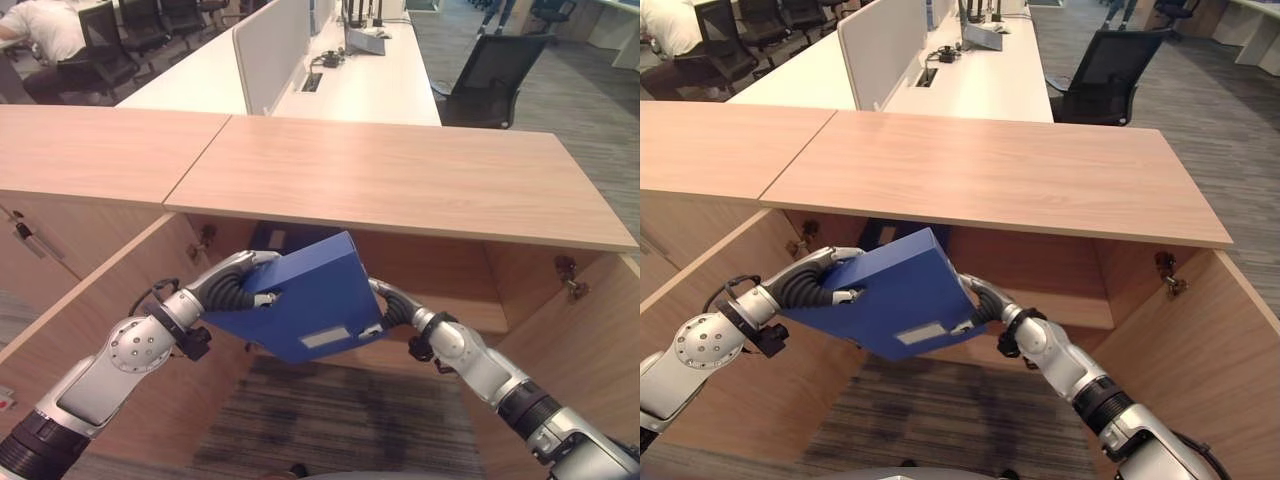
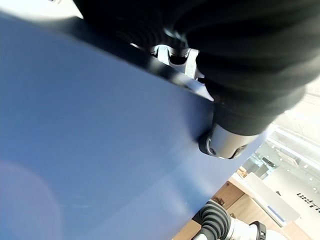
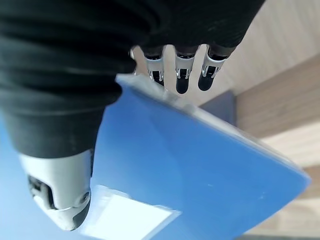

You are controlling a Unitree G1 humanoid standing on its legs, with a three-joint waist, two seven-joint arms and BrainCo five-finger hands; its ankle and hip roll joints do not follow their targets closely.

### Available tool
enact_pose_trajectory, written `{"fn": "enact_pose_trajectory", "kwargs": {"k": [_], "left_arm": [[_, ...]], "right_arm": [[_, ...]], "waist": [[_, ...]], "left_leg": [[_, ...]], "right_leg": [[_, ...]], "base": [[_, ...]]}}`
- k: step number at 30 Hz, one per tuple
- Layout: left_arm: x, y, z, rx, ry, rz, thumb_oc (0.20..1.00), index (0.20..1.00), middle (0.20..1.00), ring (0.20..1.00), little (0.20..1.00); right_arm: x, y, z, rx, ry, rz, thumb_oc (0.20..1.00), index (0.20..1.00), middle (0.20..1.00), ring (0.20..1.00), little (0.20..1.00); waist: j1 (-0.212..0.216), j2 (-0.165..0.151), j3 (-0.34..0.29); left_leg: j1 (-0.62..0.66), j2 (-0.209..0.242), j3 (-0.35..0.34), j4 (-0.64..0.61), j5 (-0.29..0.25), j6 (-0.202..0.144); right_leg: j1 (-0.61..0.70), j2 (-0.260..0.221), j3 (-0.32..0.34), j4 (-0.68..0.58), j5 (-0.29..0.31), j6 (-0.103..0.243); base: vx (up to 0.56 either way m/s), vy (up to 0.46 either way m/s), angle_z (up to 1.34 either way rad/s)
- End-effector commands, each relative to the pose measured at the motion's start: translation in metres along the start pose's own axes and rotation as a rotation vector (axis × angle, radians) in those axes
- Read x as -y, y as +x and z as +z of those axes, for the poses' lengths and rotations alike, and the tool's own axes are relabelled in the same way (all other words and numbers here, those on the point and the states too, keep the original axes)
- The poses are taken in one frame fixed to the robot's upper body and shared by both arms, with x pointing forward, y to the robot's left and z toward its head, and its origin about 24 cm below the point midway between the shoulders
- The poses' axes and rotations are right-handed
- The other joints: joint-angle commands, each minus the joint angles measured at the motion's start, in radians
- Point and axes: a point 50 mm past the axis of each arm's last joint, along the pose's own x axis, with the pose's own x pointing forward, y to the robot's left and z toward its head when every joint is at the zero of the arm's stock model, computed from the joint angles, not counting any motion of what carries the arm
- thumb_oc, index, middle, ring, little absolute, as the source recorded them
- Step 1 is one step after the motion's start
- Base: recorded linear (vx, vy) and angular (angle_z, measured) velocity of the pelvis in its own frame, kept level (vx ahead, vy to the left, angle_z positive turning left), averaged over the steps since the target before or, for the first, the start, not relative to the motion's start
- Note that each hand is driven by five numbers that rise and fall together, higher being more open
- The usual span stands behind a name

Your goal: Put the empty folder in the office cabinet

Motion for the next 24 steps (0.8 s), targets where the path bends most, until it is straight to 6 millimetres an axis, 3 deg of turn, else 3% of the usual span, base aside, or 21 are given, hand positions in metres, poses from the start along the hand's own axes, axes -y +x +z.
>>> {"fn": "enact_pose_trajectory", "kwargs": {"k": [1,13,14,15,17,18,24], "left_arm": [[-0.021,0.011,0.027,0.157,0.056,0.055,0.200,0.200,0.200,0.200,0.200],[-0.018,0.026,0.045,0.264,0.040,0.035,0.200,0.200,0.200,0.200,0.200],[-0.017,0.028,0.048,0.282,0.032,0.033,0.200,0.200,0.200,0.200,0.200],[-0.017,0.030,0.053,0.308,0.021,0.031,0.200,0.200,0.200,0.200,0.200],[-0.016,0.032,0.057,0.332,0.002,0.025,0.200,0.200,0.200,0.200,0.200],[-0.015,0.036,0.067,0.390,-0.043,0.024,0.200,0.200,0.200,0.200,0.200],[-0.009,0.045,0.090,0.527,-0.127,-0.005,0.200,0.200,0.200,0.200,0.200]], "right_arm": [[0.009,0.017,0.047,0.212,-0.005,0.012,1.000,1.000,1.000,1.000,1.000],[-0.007,0.031,0.068,0.277,0.069,0.077,1.000,1.000,1.000,1.000,1.000],[-0.010,0.032,0.071,0.284,0.077,0.100,0.793,0.793,0.793,0.793,0.793],[-0.014,0.034,0.074,0.292,0.092,0.125,0.667,0.667,0.667,0.667,0.667],[-0.018,0.035,0.075,0.292,0.109,0.143,0.244,0.244,0.244,0.244,0.244],[-0.026,0.038,0.079,0.297,0.148,0.190,0.200,0.200,0.200,0.200,0.200],[-0.053,0.045,0.081,0.274,0.263,0.302,0.200,0.200,0.200,0.200,0.200]], "waist": [[0.016,-0.048,-0.028],[0.023,-0.054,-0.028],[0.024,-0.055,-0.028],[0.024,-0.056,-0.029],[0.026,-0.058,-0.030],[0.029,-0.060,-0.030],[0.036,-0.068,-0.031]], "left_leg": [[-0.018,-0.017,-0.038,0.003,-0.094,0.001],[-0.019,-0.017,-0.041,0.003,-0.093,0.002],[-0.019,-0.017,-0.042,0.003,-0.093,0.001],[-0.019,-0.017,-0.042,0.003,-0.093,0.001],[-0.019,-0.017,-0.042,0.003,-0.093,0.001],[-0.019,-0.017,-0.042,0.003,-0.092,0.000],[-0.021,-0.017,-0.042,0.003,-0.093,0.000]], "right_leg": [[0.000,-0.107,-0.071,0.015,0.063,0.091],[0.000,-0.108,-0.070,0.015,0.063,0.089],[0.001,-0.107,-0.072,0.015,0.063,0.089],[0.001,-0.107,-0.072,0.015,0.063,0.088],[0.000,-0.107,-0.072,0.015,0.064,0.088],[0.000,-0.107,-0.075,0.015,0.064,0.088],[-0.002,-0.106,-0.071,0.015,0.064,0.088]], "base": [[0.00,0.000,0.00],[0.00,0.000,0.00],[0.00,0.000,0.00],[0.00,0.000,0.00],[0.00,0.000,0.00],[0.00,0.000,0.00],[0.00,0.000,0.00]]}}
